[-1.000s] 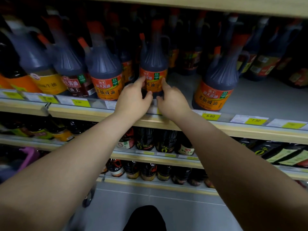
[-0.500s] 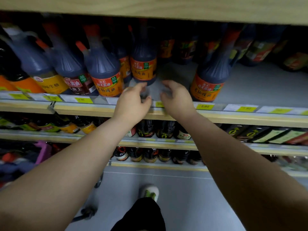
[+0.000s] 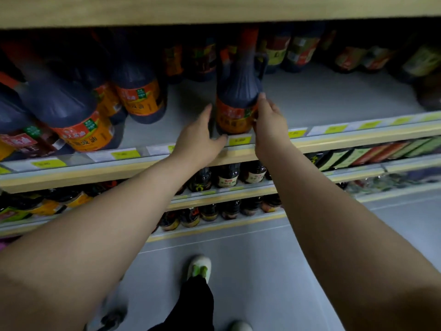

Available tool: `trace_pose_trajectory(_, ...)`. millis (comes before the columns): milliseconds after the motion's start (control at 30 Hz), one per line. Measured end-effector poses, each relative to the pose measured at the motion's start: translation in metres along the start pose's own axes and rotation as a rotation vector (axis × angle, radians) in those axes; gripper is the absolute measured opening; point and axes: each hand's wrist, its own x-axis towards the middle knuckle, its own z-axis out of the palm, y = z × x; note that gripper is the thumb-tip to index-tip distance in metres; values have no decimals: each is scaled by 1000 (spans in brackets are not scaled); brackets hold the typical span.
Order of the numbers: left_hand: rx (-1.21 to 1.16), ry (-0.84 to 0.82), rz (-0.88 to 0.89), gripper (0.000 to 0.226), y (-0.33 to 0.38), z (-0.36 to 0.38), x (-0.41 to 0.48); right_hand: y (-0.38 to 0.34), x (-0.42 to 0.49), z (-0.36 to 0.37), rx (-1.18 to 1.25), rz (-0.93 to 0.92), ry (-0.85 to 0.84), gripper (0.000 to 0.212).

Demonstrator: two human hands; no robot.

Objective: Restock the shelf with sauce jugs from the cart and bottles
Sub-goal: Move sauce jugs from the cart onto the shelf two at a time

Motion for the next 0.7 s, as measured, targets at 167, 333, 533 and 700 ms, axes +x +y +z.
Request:
trace_pose_trajectory(167, -45, 11, 43, 77, -3, 8, 5, 2, -1, 6, 37, -8, -18, 42)
trace_pose_trajectory(333, -86, 48, 35, 80, -20, -3, -4, 1, -10, 22, -13, -20, -83, 41)
trace_pose_trajectory(533, -2, 173, -18, 82, -47, -31, -25, 5, -28, 61, -118, -38, -199, 44)
trace_pose_trajectory(700, 35, 298, -76, 79, -70, -53, -42, 8, -41, 95, -181, -49, -282, 45)
